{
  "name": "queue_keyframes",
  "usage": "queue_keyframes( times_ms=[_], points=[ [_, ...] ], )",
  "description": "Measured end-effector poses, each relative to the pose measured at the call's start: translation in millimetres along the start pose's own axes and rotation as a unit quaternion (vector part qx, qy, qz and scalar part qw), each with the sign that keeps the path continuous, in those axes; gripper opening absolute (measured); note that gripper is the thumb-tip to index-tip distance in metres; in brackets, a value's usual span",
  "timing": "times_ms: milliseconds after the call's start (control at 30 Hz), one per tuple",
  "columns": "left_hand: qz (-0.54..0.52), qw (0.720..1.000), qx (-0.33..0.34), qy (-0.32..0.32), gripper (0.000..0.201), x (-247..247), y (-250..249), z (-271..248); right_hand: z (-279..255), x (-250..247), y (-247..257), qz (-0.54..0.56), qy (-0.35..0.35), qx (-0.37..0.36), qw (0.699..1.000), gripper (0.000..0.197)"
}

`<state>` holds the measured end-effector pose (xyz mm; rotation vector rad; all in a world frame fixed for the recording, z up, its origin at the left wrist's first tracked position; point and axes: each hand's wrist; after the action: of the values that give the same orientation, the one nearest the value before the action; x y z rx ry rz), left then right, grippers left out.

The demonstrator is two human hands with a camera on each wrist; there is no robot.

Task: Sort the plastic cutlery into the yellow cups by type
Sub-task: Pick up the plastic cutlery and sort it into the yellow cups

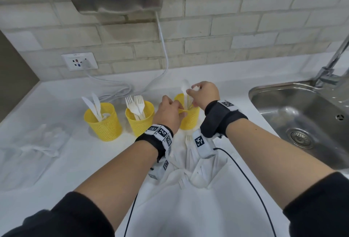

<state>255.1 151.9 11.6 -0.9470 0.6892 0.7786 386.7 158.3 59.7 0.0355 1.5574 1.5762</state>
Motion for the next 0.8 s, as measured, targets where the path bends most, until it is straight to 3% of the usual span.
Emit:
queue_keyframes(
  times_ms=[100, 200, 267, 367, 467, 533, 633, 800],
  points=[
    [-0.019, 1.000, -0.002, 0.000, 0.030, -1.5, -1.1, -2.1, -5.7, -4.8, -3.6, 0.055, -0.027, -0.006, 0.998, 0.039],
    [-0.020, 1.000, -0.012, 0.020, 0.031, -5.6, -2.0, -3.4, -20.1, -15.7, -8.5, 0.065, -0.077, -0.032, 0.994, 0.022],
    [-0.026, 0.999, -0.018, 0.030, 0.036, -11.5, -0.9, -8.2, -36.0, -22.4, -14.6, 0.068, -0.072, -0.013, 0.995, 0.017],
    [-0.036, 0.999, -0.011, 0.027, 0.034, -25.6, 3.4, -26.1, -60.7, -27.7, -32.8, 0.011, 0.021, 0.014, 1.000, 0.034],
    [0.013, 0.996, -0.024, 0.090, 0.026, -41.9, 14.7, -52.0, -79.7, -32.1, -53.6, -0.114, 0.134, 0.011, 0.984, 0.032],
    [0.063, 0.986, -0.040, 0.149, 0.039, -49.7, 27.2, -70.4, -88.8, -36.7, -66.5, -0.219, 0.165, 0.012, 0.962, 0.033],
    [0.126, 0.967, -0.077, 0.208, 0.068, -59.6, 45.3, -96.7, -103.1, -41.3, -85.2, -0.336, 0.179, 0.027, 0.924, 0.054],
    [0.183, 0.932, -0.115, 0.289, 0.119, -68.6, 63.9, -131.4, -126.6, -27.4, -96.6, -0.375, 0.186, 0.040, 0.907, 0.085]
  ],
)
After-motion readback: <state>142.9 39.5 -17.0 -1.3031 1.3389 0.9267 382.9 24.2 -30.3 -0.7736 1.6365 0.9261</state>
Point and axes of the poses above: each hand's wrist, its own z-axis towards the middle knuckle, its own x-axis out of the palm, y = z × x, and after that the axes turned 14 degrees about -y, right-handed
